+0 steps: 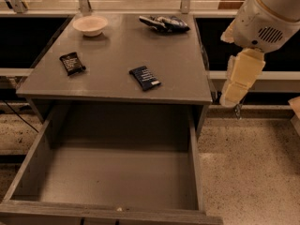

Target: Place rxbar blueberry into top drawer

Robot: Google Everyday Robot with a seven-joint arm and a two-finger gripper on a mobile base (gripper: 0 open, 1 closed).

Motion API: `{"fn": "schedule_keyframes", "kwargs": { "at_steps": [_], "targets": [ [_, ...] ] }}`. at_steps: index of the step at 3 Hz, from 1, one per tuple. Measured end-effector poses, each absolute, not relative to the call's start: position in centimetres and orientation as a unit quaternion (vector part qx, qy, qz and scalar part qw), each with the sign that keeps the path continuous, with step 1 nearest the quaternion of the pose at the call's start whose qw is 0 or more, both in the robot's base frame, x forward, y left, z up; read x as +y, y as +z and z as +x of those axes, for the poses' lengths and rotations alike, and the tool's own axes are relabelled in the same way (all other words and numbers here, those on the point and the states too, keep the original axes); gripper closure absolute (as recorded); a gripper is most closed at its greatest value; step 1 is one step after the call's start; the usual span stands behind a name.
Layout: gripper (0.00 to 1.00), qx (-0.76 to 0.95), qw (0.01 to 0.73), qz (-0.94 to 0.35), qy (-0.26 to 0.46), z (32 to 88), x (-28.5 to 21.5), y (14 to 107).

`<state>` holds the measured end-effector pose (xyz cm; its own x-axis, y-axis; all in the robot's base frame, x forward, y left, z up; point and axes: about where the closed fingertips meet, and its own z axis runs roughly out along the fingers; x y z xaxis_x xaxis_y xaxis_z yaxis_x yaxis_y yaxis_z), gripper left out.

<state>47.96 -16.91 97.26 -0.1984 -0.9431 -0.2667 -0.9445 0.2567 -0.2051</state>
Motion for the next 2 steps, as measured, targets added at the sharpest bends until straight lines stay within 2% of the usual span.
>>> {"fn": "schedule_keyframes", "kwargs": {
  "at_steps": [2],
  "targets": [
    [0.00,0.805,0.105,-0.584,-0.020,49.5,-16.6,95.3]
  ]
}}
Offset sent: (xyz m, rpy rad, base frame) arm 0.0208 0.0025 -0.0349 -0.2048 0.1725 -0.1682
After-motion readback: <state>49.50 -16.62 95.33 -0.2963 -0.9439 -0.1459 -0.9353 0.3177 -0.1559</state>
